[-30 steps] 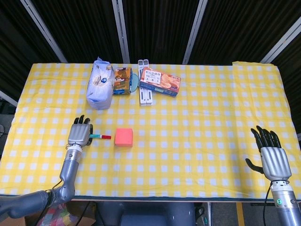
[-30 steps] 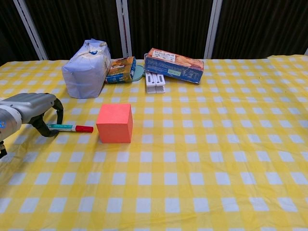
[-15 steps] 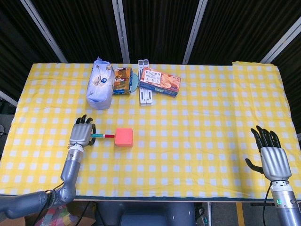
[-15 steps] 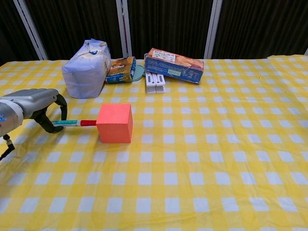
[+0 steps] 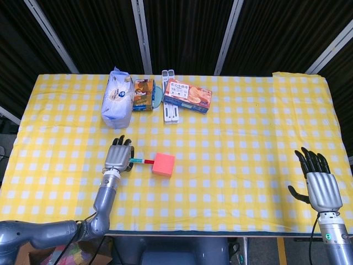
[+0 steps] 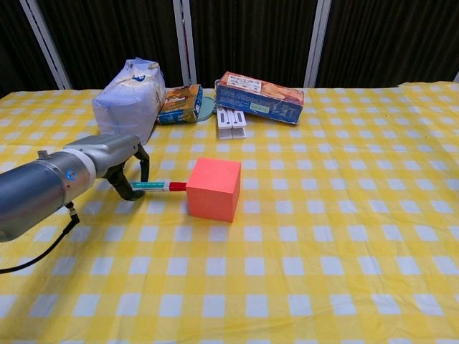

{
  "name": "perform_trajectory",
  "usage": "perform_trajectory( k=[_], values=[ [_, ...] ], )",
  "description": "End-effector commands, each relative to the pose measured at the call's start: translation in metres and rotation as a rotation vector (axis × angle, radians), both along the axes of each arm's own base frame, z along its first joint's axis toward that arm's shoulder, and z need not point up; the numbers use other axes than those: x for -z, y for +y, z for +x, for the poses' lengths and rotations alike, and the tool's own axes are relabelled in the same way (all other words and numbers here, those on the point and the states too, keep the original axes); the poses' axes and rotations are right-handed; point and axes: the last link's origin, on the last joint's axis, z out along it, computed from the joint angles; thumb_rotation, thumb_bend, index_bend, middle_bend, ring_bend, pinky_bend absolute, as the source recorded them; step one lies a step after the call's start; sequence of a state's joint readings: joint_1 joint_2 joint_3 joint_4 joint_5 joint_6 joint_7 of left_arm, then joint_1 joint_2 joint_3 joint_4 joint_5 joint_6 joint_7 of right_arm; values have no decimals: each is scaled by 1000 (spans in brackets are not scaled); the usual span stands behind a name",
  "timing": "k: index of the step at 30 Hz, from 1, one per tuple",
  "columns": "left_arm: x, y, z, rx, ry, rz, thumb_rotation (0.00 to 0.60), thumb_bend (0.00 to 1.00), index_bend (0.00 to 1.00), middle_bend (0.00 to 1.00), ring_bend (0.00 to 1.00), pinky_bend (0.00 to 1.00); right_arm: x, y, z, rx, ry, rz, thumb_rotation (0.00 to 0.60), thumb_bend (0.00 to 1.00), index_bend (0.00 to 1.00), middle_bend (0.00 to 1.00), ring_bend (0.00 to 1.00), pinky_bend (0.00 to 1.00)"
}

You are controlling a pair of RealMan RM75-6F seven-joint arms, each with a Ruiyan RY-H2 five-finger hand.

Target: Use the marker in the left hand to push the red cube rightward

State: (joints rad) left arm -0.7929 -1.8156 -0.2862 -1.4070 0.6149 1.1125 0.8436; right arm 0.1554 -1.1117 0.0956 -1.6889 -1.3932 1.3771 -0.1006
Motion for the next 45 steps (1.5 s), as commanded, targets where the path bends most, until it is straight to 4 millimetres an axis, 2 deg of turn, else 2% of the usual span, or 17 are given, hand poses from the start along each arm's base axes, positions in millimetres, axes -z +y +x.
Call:
perform_trajectory(
  k=[1,5,14,19,25,45],
  values=[
    [4,0,8,5,-5,-5,600,488,587,160,4,100,0,0,0,0,0,0,600,303,0,0,0,0],
    [5,-3,13,16,11,-10,600,494,589,161,4,100,-1,0,0,0,-4,0,600,303,0,0,0,0],
    [-11,-3,3,4,60,-3,600,495,590,160,4,100,0,0,0,0,-5,1,600,303,0,0,0,0],
    [-11,-4,8,11,49,-11,600,495,590,160,4,100,0,0,1,1,-7,0,600,303,0,0,0,0],
    [1,-6,21,37,41,-34,600,495,590,160,4,100,0,0,0,2,-10,-1,600,303,0,0,0,0],
    [47,-9,90,157,9,-89,600,513,596,166,23,121,-1,0,-1,5,-10,-1,600,303,0,0,0,0]
  ],
)
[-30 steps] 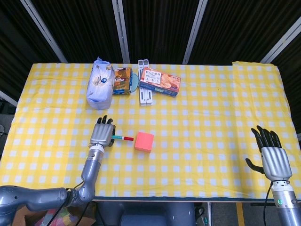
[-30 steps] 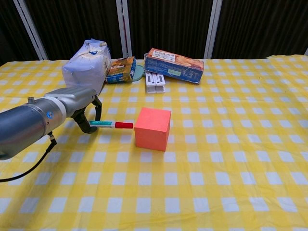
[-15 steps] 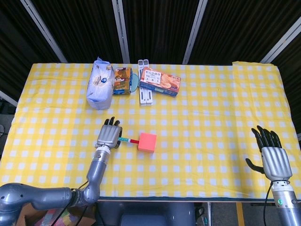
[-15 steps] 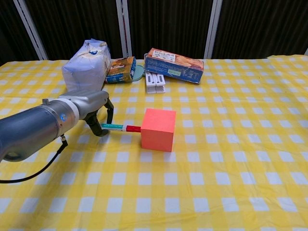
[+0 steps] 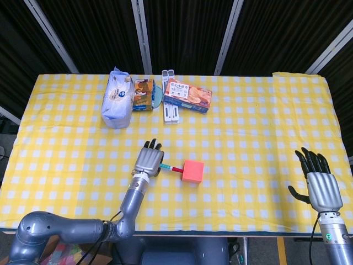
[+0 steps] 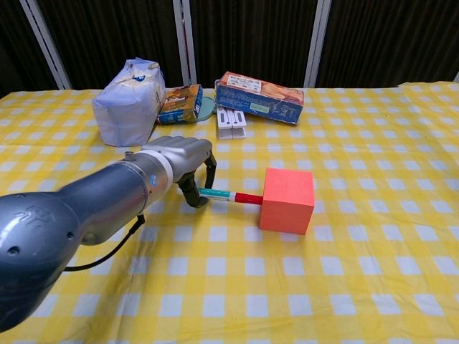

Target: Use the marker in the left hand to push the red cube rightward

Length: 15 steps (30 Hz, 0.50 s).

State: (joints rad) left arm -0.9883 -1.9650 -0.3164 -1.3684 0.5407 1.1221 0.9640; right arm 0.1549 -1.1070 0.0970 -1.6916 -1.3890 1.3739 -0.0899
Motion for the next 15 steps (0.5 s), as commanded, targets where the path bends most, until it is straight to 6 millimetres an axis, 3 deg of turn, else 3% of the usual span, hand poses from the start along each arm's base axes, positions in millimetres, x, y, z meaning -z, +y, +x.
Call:
perform_trajectory(
  k=[1,15],
  values=[
    [4,0,8,9,-9,3,600,513,594,165,23,121,0,0,0,-1,-1,-1,600,303,0,0,0,0],
    [-11,9,0,-9,-4,-3,600,509,590,162,23,120,1,0,0,0,5,-1,600,304,0,0,0,0]
  ],
)
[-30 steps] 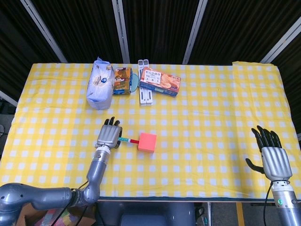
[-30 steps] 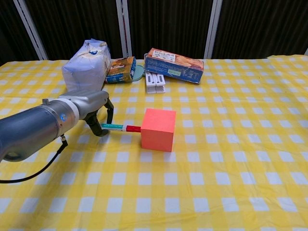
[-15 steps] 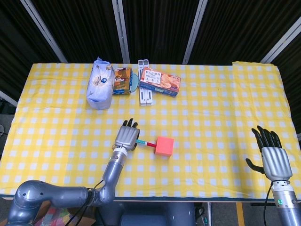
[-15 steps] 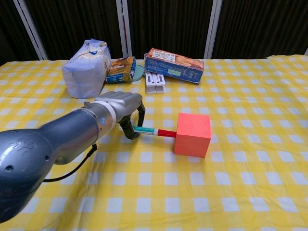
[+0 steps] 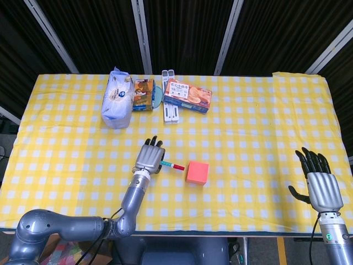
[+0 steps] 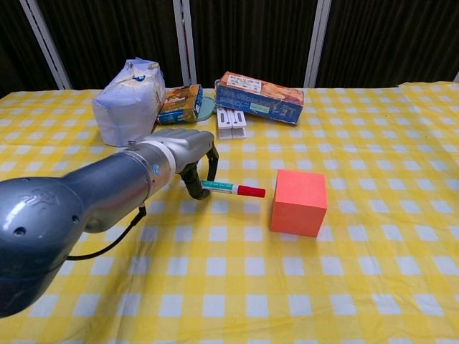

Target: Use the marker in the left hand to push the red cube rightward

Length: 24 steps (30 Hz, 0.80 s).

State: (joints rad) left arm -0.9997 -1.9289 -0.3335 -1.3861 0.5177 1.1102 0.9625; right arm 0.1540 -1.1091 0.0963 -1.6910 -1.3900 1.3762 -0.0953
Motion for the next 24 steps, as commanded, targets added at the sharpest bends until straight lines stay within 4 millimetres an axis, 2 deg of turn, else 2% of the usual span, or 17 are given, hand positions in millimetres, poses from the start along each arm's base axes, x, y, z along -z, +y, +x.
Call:
perform_trajectory(
  k=[1,9,24],
  values=[
    [-2,0,-2,-2,8,-17,600,509,590,162,23,120,0,0,0,0,1,-1,600,304,0,0,0,0],
    [5,-1,7,9,5,-55,600,509,591,163,23,120,0,0,0,3,-4,0,600,303,0,0,0,0],
    [33,-1,48,38,-17,-97,600,506,590,162,23,120,-1,0,-1,27,-18,4,600,303,0,0,0,0]
  ],
)
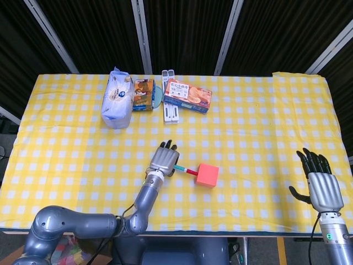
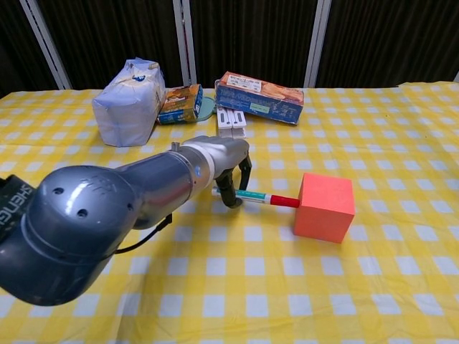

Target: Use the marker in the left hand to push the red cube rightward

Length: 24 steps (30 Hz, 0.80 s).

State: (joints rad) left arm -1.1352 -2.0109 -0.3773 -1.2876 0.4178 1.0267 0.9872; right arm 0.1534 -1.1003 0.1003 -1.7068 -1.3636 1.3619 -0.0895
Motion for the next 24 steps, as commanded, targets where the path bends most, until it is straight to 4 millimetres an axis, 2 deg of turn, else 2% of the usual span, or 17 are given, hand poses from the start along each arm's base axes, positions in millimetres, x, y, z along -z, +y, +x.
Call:
perform_trajectory(
  k=[1,9,15,20,24],
  values=[
    [5,0,9,2,-5,-9,600,504,589,162,23,120,0,0,0,0,0,1,600,303,0,0,0,0],
    [17,-3,29,-4,-9,-33,600,495,583,161,23,121,0,0,-1,5,2,2,600,303,0,0,0,0],
    [21,-9,35,-1,-23,-49,600,482,579,161,23,120,0,0,-1,5,6,2,600,302,0,0,0,0],
    [13,-6,30,-11,-38,-27,600,464,557,161,23,120,-1,0,-1,2,6,1,600,303,0,0,0,0],
    [-4,0,16,-32,-45,11,600,460,561,162,23,120,-1,0,-1,2,6,1,600,303,0,0,0,0]
  ],
)
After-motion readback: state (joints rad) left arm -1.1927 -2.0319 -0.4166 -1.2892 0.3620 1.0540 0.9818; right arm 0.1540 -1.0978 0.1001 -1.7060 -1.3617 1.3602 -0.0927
